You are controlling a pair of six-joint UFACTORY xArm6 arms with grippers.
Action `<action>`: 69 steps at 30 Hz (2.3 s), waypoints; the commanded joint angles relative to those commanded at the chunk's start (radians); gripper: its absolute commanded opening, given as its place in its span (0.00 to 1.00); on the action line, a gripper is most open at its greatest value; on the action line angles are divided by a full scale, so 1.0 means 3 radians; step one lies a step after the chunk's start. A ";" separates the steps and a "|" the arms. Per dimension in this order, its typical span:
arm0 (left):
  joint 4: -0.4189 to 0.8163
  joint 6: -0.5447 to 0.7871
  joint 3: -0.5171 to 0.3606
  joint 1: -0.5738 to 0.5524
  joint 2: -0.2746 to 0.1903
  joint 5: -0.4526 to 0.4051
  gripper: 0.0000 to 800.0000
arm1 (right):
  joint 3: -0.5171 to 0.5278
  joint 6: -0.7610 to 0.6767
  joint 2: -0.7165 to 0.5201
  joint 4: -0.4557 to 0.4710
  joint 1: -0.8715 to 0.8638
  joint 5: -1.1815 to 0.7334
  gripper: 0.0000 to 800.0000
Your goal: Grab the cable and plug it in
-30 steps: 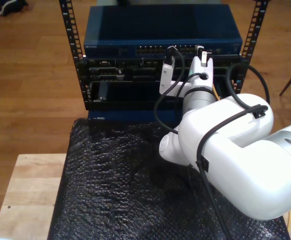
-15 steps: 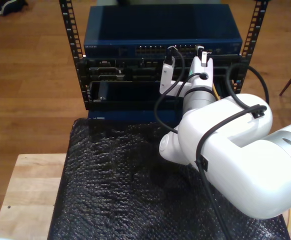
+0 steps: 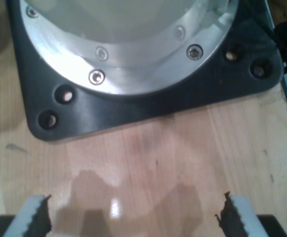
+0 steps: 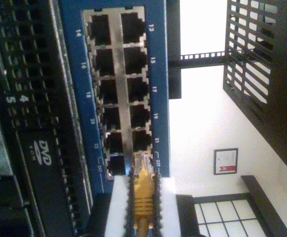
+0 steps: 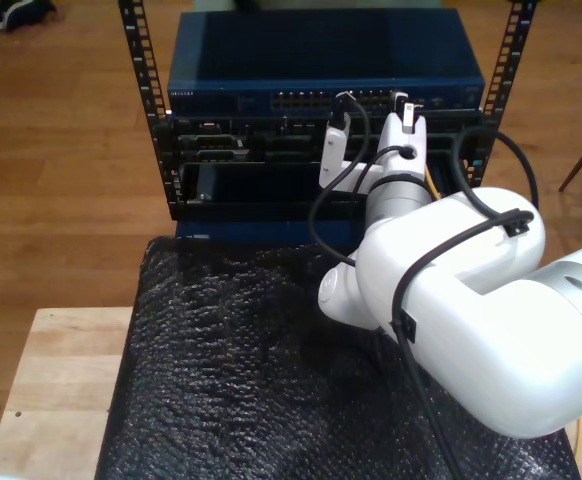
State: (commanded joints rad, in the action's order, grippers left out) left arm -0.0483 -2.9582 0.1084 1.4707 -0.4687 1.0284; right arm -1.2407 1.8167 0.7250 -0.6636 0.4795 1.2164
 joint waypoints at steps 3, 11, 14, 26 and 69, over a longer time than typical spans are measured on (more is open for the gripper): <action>0.0000 0.0000 0.0000 0.0000 0.0000 0.0000 1.00 | -0.0010 0.0000 0.0015 0.0000 0.0000 0.0000 0.00; 0.0000 0.0000 0.0000 0.0000 0.0000 0.0000 1.00 | -0.0061 0.0000 0.0041 0.0005 0.0000 -0.0015 0.00; 0.0000 0.0000 0.0000 0.0000 0.0000 0.0000 1.00 | -0.0102 -0.0005 0.0051 0.0005 -0.0005 -0.0020 0.00; 0.0000 0.0000 0.0000 0.0000 0.0000 0.0000 1.00 | -0.0230 -0.0005 0.0138 0.0005 -0.0026 -0.0061 0.00; 0.0000 0.0000 0.0000 0.0000 0.0000 0.0000 1.00 | 0.1038 -0.0046 -0.0890 0.0266 -0.0036 -0.0532 0.62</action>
State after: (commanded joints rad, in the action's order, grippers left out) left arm -0.0483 -2.9582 0.1084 1.4707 -0.4687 1.0284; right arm -0.9292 1.8029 0.4580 -0.5838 0.4687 1.0568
